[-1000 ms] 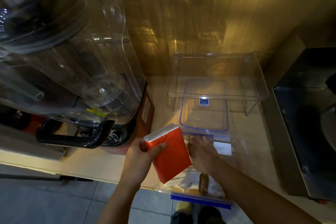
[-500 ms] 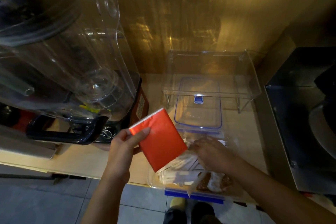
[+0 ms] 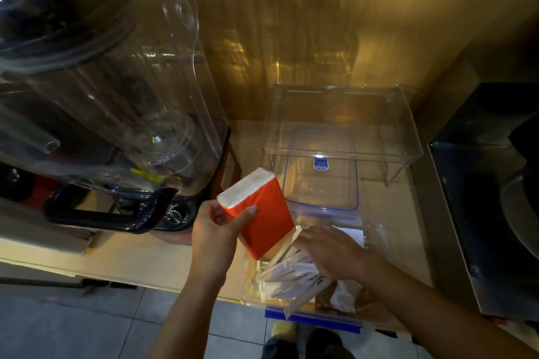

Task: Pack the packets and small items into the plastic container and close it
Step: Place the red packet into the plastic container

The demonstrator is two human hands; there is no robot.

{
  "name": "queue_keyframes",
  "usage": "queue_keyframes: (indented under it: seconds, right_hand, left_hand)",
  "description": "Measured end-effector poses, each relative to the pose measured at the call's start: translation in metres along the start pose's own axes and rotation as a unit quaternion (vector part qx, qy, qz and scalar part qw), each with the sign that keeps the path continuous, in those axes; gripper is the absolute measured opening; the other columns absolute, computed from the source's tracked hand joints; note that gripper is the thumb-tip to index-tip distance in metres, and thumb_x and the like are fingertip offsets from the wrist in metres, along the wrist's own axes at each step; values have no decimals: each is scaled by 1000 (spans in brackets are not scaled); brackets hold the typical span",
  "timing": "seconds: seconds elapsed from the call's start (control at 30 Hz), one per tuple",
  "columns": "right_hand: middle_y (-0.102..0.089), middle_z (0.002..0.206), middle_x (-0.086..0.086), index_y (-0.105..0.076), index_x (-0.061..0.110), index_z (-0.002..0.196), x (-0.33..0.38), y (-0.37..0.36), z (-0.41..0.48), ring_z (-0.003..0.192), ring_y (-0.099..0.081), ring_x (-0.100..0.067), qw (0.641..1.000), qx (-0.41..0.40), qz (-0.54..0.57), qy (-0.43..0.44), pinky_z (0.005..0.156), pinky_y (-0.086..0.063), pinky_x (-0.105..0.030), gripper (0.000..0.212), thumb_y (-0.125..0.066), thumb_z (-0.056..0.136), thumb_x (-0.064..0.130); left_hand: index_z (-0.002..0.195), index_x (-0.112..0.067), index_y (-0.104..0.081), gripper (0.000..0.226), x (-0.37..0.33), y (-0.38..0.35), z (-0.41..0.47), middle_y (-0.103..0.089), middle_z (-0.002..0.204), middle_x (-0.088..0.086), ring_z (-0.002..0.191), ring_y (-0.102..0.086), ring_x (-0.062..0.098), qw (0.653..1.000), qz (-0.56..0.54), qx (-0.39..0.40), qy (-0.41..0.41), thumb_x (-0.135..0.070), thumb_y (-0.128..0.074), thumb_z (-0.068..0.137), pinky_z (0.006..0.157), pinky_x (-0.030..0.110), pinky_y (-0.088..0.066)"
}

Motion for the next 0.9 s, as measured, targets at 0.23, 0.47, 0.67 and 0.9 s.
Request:
queue_keyframes:
  seconds: [0.23, 0.47, 0.67, 0.9]
  right_hand:
    - [-49, 138, -8, -42, 12, 133, 2, -14, 33, 130, -40, -27, 991, 5, -134, 21, 108, -24, -42, 42, -47, 91, 15]
    - [-53, 126, -6, -56, 15, 119, -13, -24, 8, 118, -42, -25, 994, 58, -94, 12, 100, -27, -41, 33, -39, 95, 29]
    - [-50, 129, -4, -53, 16, 121, -22, -31, -16, 122, -39, -24, 997, 57, -50, -13, 101, -26, -41, 34, -36, 96, 33]
    - [-48, 139, -4, -45, 19, 126, -18, -31, -21, 134, -34, -22, 995, 62, 61, -55, 113, -14, -46, 36, -37, 95, 34]
  left_hand:
    - [94, -30, -51, 36, 3, 4, -4, -62, 99, -9, 93, -60, 7, 1000, 6, -5, -5, -21, -77, 72, 67, 21, -50]
    - [99, -29, -52, 37, 8, 1, -7, -62, 106, -6, 101, -60, 12, 999, 47, 11, -15, -22, -76, 72, 72, 23, -51]
    - [97, -34, -50, 37, 2, -32, -9, -60, 106, -14, 100, -58, 4, 995, 58, 80, -30, -17, -75, 74, 67, 16, -50]
    - [95, -20, -51, 30, 38, -52, -25, -59, 101, 1, 90, -61, 17, 990, -67, 45, 118, -8, -72, 77, 66, 33, -57]
Point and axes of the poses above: each hand's wrist, its own z-axis towards the middle knuckle, its own y-axis out of the back of the hand, x = y × z, the point moved 9 cm from there along z, towards the middle knuckle
